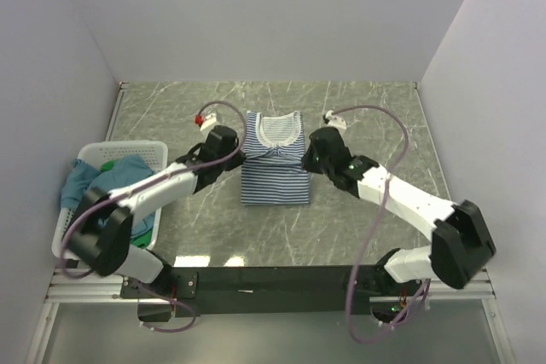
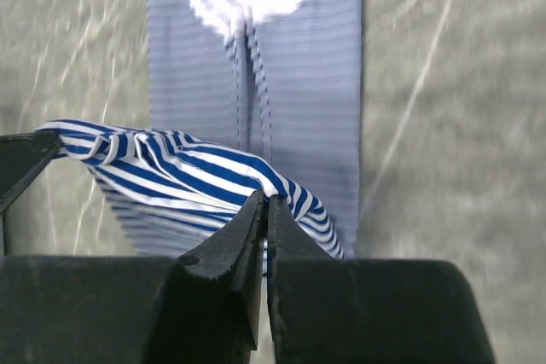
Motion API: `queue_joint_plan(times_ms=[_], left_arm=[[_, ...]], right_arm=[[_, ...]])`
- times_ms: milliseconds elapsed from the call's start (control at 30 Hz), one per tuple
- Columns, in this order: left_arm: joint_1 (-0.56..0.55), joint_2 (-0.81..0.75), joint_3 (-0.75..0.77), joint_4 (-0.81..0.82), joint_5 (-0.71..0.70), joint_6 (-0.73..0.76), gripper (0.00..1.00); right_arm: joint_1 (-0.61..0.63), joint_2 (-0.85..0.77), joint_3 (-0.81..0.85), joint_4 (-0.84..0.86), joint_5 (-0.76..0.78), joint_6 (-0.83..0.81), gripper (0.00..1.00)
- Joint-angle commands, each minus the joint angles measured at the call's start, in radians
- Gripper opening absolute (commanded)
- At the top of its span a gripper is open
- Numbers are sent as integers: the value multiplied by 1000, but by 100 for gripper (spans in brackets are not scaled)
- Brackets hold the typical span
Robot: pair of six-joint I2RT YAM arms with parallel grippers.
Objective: Fold and stack the tank tops
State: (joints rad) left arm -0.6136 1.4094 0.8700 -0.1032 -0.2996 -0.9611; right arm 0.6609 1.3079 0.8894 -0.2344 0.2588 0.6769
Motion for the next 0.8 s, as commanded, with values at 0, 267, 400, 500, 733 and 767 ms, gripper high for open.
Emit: queue_joint_plan(times_ms=[0, 267, 400, 500, 733, 767], left_arm=[[67, 133, 87, 115, 121, 97, 1], [160, 323, 221, 184, 228, 150, 48], [163, 217, 190, 146, 189, 139, 52], [161, 128, 143, 106, 165, 105, 48], [51, 4, -48, 109, 195, 24, 18], [31, -4, -61, 106, 183, 15, 15]], right_arm=[[-76, 133, 83, 124, -128, -80, 3], [-199, 399, 264, 122, -240, -131, 64], [-205, 352, 284, 75, -198, -151, 66], [-193, 271, 221, 70, -184, -129, 65], [-81, 134, -4, 84, -145, -33, 52], [-73, 110, -30, 96, -144, -22, 50]])
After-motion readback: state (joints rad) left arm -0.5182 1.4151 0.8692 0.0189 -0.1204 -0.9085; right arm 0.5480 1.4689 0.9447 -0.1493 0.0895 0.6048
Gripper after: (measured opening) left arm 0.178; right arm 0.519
